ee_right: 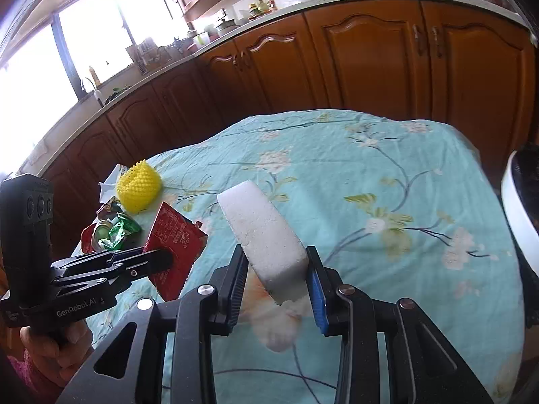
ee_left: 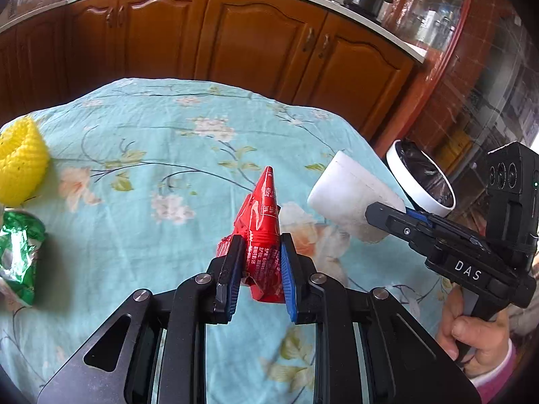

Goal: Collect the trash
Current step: 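Carry the red bag and white foam block over the bin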

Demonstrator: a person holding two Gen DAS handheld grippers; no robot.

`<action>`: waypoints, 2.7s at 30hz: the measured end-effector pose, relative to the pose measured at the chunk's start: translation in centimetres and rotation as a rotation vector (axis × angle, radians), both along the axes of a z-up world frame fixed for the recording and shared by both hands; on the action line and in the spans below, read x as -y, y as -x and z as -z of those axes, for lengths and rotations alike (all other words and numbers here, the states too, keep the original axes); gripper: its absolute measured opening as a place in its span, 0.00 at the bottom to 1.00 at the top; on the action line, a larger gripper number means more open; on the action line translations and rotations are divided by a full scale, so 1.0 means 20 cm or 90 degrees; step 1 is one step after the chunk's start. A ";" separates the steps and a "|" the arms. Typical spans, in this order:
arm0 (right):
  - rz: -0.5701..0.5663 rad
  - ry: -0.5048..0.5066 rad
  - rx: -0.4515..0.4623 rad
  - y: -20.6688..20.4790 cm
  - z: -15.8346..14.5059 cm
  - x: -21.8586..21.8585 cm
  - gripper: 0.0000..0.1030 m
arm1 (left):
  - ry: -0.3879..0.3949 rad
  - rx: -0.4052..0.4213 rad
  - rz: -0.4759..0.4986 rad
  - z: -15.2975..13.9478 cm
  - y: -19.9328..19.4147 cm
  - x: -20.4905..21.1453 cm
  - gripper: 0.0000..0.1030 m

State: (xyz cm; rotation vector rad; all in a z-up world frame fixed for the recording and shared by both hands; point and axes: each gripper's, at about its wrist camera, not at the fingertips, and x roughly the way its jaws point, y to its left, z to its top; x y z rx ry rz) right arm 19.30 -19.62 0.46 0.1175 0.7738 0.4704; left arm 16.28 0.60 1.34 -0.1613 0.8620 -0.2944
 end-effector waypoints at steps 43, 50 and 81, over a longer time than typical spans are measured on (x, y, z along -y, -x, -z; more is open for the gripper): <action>0.271 -0.033 0.032 0.16 -0.12 1.11 0.33 | -0.069 0.024 0.240 -0.14 -0.28 1.14 0.19; 0.294 -0.030 0.031 0.14 -0.12 1.22 0.33 | -0.076 0.034 0.257 -0.17 -0.32 1.25 0.19; 0.326 0.057 -0.020 -0.17 -0.10 1.44 0.34 | -0.121 -0.018 0.303 -0.11 -0.71 1.75 0.20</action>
